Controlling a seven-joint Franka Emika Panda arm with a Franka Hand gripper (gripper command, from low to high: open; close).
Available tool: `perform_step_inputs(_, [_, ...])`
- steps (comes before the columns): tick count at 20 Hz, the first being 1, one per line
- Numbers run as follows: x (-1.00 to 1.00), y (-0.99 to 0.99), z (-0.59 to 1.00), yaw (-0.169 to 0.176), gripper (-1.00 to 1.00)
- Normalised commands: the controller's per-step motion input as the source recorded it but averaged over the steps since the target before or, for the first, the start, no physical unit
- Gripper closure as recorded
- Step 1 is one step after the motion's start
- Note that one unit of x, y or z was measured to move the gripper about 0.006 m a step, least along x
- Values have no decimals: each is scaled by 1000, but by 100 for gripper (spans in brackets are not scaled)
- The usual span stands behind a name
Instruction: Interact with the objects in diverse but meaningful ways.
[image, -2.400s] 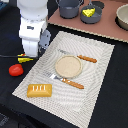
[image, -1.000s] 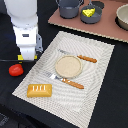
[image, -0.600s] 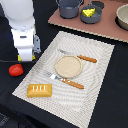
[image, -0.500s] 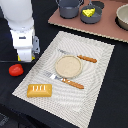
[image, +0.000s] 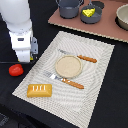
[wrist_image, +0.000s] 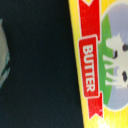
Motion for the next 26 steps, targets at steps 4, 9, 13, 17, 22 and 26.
perform_step_inputs(4, [-188,-49,-139,58,100])
perform_step_inputs(9, [-177,-35,-133,52,100])
perform_step_inputs(13, [-178,-31,-116,49,100])
perform_step_inputs(17, [-57,31,232,22,100])
perform_step_inputs(22, [373,347,589,-22,100])
perform_step_inputs(26, [634,445,449,-42,100])
